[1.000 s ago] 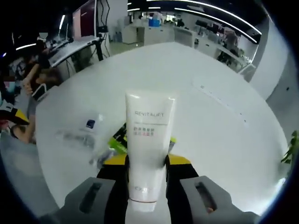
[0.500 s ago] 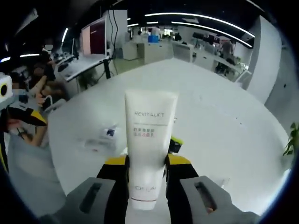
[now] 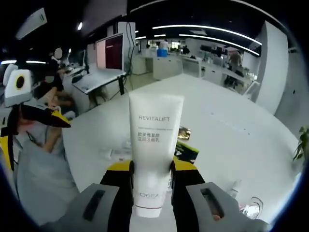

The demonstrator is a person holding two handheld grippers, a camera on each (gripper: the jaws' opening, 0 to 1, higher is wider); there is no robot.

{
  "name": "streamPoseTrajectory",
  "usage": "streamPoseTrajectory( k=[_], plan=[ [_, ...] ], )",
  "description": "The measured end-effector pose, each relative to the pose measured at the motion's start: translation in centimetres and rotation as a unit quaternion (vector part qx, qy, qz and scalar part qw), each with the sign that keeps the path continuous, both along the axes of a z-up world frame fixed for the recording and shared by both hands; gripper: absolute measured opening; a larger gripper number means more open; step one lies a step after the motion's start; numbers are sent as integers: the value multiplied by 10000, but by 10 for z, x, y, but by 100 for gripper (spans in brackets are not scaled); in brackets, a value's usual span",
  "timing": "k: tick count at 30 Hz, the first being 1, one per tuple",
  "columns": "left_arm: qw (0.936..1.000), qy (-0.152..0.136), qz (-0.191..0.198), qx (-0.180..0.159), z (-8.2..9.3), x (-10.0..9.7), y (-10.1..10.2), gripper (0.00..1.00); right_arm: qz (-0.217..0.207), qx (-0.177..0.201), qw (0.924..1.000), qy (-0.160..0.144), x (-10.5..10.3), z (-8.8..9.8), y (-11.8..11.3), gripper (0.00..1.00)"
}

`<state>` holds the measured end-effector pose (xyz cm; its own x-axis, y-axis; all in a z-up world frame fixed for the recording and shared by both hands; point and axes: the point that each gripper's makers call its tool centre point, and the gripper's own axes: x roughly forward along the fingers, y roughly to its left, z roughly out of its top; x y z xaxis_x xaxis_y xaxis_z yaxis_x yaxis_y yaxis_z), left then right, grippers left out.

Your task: Arrange the skincare products in the storage area until every visible bottle or jar stands upright without overlapping.

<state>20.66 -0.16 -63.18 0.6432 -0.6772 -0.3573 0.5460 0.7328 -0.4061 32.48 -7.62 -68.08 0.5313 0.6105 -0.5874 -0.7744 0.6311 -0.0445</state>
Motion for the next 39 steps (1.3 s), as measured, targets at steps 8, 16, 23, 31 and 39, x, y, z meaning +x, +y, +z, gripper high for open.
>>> streamPoseTrajectory(
  k=[8,16,23,31,39],
  plan=[
    [9999,-100,52,-94,13,3,-6,83,42,168,9998,-68,-28,10,0,28],
    [9993,0,276,-240,20,2,-11,71,294,227,9989,-279,-58,21,8,29],
    [9993,-32,320,-194,25,-3,-16,62,621,211,9967,-480,-92,32,20,29],
    [9989,-17,415,-218,24,-9,-19,51,1015,233,9933,-511,-127,31,35,29],
    [9987,33,502,-93,20,-20,-18,34,1199,333,9908,-537,-147,38,44,29]
  ],
)
